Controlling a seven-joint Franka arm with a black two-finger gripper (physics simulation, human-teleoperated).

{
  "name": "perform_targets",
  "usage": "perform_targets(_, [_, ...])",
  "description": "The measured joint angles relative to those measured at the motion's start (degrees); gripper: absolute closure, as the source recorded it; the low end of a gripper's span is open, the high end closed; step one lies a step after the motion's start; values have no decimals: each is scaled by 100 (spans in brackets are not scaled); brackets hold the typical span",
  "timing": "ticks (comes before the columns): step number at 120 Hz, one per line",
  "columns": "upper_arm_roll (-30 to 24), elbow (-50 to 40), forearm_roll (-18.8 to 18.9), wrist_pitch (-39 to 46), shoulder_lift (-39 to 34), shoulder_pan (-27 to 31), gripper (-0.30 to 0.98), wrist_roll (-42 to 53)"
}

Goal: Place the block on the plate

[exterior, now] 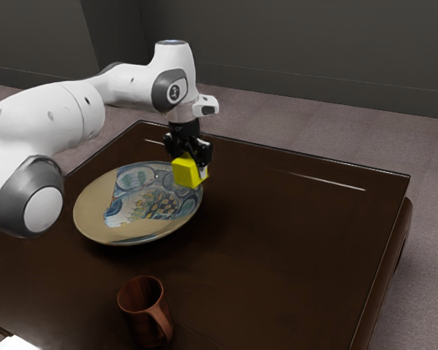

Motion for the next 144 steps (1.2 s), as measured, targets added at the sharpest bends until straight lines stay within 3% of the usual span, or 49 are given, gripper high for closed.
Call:
perform_targets(35, [21,40,-24,-158,220,1150,35,170])
perform_targets(90, [15,370,-100,-138,996,1319,37,397])
perform_targets(114, [19,372,-164,1,1048,1321,15,476])
perform_targets(144, [-19,289,-145,-23,499,1256,5,546])
